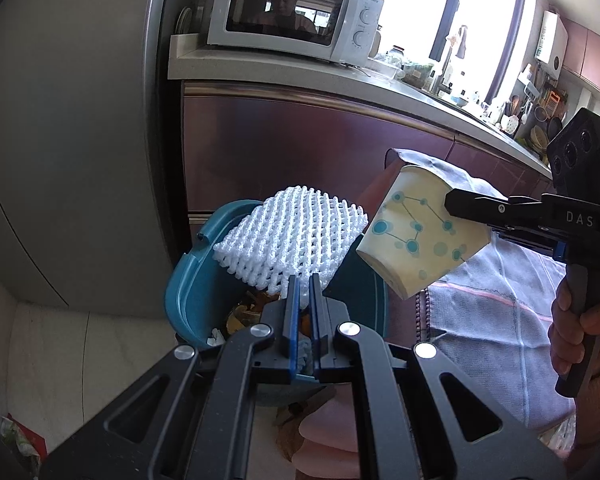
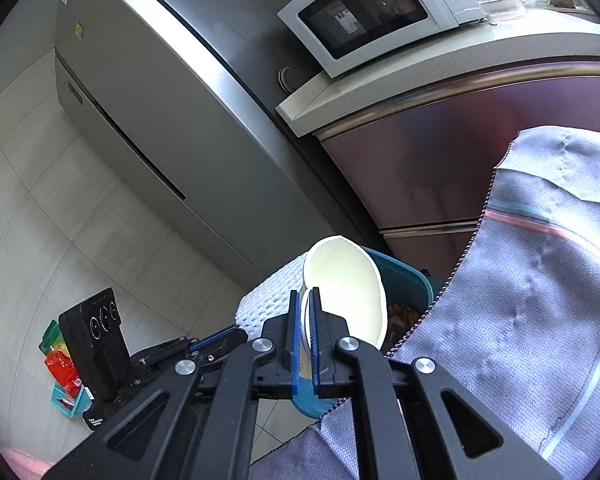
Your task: Collect trash
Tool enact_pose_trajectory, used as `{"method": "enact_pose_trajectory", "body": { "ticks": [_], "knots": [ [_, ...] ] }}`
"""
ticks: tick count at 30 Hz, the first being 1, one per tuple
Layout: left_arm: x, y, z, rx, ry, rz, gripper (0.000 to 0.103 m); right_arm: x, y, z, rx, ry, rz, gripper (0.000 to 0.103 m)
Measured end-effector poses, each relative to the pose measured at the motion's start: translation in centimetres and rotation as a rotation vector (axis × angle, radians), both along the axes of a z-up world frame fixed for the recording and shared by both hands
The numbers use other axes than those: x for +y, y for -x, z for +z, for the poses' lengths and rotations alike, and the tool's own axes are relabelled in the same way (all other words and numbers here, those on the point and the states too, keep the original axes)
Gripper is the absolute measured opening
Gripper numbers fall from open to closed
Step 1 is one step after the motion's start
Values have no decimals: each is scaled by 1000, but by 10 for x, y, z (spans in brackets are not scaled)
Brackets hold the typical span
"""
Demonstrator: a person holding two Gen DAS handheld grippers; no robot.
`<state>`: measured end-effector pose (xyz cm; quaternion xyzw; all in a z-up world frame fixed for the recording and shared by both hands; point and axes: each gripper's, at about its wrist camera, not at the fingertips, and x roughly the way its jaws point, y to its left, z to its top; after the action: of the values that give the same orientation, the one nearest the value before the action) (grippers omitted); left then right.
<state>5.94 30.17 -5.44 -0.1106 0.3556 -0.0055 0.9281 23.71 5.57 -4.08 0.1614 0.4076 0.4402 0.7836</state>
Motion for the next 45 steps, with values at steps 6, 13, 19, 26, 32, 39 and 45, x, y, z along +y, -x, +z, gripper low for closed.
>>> {"method": "enact_pose_trajectory", "body": {
  "ticks": [6,13,19,26,32,39,45],
  "knots": [
    [0,-7,-12,28,-5,-1,5,15,-6,-9,13,35,9,4],
    [1,-21,-29,67,-6,-4,6,40,-13,-20,29,107,37,4],
    [2,-33,-46,102,8,-17,6,59,-13,-29,33,186,47,7],
    [0,-34,-52,100,26,-12,28,48,-5,-33,14,203,21,26],
    [-13,-19,-35,14,29,-27,56,20,24,-13,-102,194,-9,49],
    [-39,18,0,-146,-18,-39,97,-33,78,13,-289,212,-128,84],
    [-77,50,21,-245,-74,-42,97,-79,125,20,-428,277,-313,97]
  ]
}}
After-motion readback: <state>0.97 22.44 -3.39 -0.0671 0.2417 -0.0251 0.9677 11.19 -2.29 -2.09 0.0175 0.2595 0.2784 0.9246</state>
